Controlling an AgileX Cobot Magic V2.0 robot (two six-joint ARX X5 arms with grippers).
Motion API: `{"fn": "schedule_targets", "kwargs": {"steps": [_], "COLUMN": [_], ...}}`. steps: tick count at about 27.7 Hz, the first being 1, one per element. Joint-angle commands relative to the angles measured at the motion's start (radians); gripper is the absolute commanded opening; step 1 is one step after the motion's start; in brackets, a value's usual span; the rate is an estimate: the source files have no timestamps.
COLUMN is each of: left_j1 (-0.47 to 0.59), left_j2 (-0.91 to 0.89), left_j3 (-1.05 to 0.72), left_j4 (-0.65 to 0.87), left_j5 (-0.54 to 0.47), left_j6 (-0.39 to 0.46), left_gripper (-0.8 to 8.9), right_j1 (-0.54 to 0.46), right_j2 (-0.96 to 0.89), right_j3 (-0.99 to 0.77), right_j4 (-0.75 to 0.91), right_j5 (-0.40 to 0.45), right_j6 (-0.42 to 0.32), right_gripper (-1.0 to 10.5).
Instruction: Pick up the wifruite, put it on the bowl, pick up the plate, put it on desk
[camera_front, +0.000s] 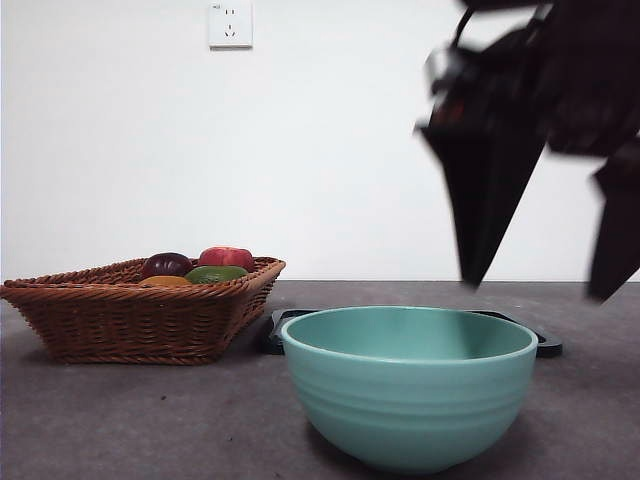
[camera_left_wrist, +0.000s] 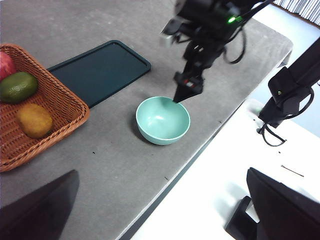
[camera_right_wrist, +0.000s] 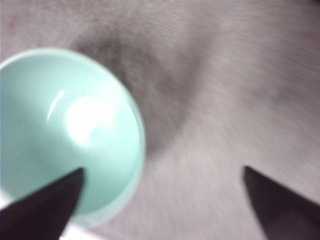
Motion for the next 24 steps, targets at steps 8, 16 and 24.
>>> {"fn": "schedule_targets", "kwargs": {"steps": [8, 16, 24], "left_j1": [-0.008, -0.008, -0.008], "left_j2": [0.003, 0.003, 0.003], "left_j3": [0.013, 0.013, 0.013], "left_j4": [0.010, 0.010, 0.011], "left_j5": [0.002, 0.002, 0.002], "left_j6": [0.005, 0.005, 0.005], "left_gripper": [6.53, 6.53, 6.52], "right_j1": [0.011, 0.010, 0.011], "right_j2": [-0.645, -1.023, -1.155], "right_j3": [0.019, 0.078, 0.152], "right_j4": [-0.235, -0.395, -0.472], "right_j5": [-0.027, -0.027, -0.026], "right_j6": [-0.002, -0.001, -0.001], "right_gripper": [6.0, 6.0, 6.0]}}
